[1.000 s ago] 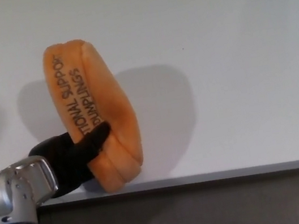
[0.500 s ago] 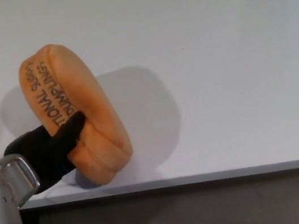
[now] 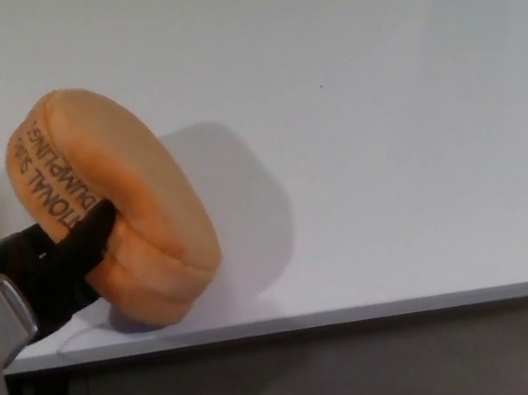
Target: A soft plate is kept in the center of the table close to the robot and the robot uses its left hand to pick up the plate, turns it upside down and places it back on the table
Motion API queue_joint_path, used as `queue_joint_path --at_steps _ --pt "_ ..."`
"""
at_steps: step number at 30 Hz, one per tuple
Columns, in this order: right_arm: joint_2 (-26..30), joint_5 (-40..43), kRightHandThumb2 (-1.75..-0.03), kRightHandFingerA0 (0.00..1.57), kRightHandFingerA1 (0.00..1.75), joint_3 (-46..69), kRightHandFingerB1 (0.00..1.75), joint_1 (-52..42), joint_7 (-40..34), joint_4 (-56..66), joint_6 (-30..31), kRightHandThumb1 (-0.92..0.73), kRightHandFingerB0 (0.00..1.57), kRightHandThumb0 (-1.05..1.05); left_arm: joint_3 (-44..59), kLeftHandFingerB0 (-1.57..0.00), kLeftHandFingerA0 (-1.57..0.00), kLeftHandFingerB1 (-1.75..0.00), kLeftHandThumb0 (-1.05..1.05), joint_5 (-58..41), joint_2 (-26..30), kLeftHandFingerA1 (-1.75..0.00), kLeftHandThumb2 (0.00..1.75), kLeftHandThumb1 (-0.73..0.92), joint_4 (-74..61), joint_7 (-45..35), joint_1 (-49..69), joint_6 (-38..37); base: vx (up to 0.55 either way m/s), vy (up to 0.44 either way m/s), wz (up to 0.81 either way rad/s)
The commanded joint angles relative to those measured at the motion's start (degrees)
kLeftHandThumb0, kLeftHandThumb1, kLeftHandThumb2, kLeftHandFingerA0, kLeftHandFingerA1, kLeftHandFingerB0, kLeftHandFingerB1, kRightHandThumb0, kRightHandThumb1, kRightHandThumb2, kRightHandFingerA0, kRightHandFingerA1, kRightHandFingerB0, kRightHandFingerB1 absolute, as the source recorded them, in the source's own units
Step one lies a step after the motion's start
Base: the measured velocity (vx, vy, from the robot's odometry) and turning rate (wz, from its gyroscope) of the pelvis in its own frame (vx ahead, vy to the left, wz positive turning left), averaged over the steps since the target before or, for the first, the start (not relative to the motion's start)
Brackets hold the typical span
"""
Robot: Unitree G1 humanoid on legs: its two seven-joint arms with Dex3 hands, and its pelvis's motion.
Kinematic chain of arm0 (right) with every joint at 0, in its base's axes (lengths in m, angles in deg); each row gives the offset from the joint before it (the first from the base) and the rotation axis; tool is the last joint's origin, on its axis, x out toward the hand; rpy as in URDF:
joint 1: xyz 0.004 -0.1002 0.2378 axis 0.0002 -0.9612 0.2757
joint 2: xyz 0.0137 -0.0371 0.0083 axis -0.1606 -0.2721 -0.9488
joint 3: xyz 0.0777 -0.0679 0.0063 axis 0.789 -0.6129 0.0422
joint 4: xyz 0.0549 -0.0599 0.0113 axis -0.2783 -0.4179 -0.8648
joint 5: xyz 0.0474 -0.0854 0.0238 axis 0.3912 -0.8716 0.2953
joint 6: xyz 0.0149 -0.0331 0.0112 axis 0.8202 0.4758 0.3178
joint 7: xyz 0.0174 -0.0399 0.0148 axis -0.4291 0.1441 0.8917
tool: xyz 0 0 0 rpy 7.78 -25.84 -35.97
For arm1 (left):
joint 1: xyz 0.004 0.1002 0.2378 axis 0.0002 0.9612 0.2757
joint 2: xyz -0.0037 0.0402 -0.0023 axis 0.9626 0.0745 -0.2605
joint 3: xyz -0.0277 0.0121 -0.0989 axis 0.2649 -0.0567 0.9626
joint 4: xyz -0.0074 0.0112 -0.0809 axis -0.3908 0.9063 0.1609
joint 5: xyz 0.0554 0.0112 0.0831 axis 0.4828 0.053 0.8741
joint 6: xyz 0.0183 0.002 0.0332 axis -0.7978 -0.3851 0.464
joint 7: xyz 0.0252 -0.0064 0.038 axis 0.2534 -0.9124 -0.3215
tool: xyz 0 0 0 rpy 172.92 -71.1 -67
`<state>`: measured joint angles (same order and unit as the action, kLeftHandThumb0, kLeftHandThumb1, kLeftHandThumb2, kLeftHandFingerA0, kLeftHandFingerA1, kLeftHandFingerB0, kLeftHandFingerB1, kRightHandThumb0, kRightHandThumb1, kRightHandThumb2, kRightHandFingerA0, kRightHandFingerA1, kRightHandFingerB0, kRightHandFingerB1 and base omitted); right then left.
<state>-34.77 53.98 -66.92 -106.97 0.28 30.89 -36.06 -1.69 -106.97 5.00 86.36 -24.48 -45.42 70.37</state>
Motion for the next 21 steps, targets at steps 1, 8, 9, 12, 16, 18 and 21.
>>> queue_joint_path --at_steps 1,8,9,12,16,18,21 --pt "0.66 0.61 -0.66 0.47 0.46 0.26 0.31 0.39 -0.09 -0.19 0.63 -0.85 0.32 -0.66 -3.23 -0.54 -0.95 -1.67 -0.33 3.49 3.44 -1.75 0.59 0.7 -1.96 1.02 1.4 2.29 0.0 0.0 0.0" --pt "0.76 0.65 -0.66 0.48 0.46 0.31 0.31 -0.12 -0.03 0.19 0.83 -0.85 0.32 -0.66 -9.28 -0.43 -0.93 -1.51 -0.31 6.12 7.26 -1.75 0.61 0.67 -2.29 0.24 1.98 2.24 0.0 0.0 0.0" --pt "0.57 0.64 -0.66 0.48 0.46 0.28 0.32 -0.17 -0.06 0.05 0.44 -0.85 0.32 -0.65 -10.34 -0.44 -0.93 -1.57 -0.31 6.44 8.04 -1.75 0.6 0.69 -2.79 -0.17 2.29 2.44 0.0 0.0 0.0" --pt "0.62 0.81 -0.66 0.47 0.46 0.25 0.31 0.23 0.24 -0.31 0.18 -0.85 0.32 -0.65 -9.07 -0.47 -0.93 -1.26 -0.28 5.7 7.3 -1.75 0.64 0.65 -3.07 0.61 2.38 2.28 0.0 0.0 0.0" --pt "0.74 0.06 -0.66 0.47 0.46 0.23 0.31 0.56 -0.28 -0.65 -0.31 -0.85 0.32 -0.65 -9.99 -0.5 -0.92 -1.39 -0.3 6.22 7.73 -1.75 0.61 0.66 -2.9 0.14 2.12 2.26 0.0 0.0 0.0" --pt "0.54 1.18 -1.01 0.42 0.58 0.42 0.47 0.85 0.4 -0.79 0.0 -0.68 0.26 -0.64 -11.12 -0.52 -0.93 -1.42 -0.3 7.01 8.05 -1.75 0.61 0.66 -2.71 -0.07 2.07 1.57 0.0 0.0 0.0" --pt "0.75 0.63 -0.66 0.48 0.47 0.35 0.32 0.66 0.0 -0.13 0.19 -0.85 0.33 -0.63 -14.41 -0.47 -0.91 -1.49 -0.33 8.74 9.51 -1.75 0.59 0.67 -2.75 -0.3 2.34 1.44 0.0 0.0 0.0"
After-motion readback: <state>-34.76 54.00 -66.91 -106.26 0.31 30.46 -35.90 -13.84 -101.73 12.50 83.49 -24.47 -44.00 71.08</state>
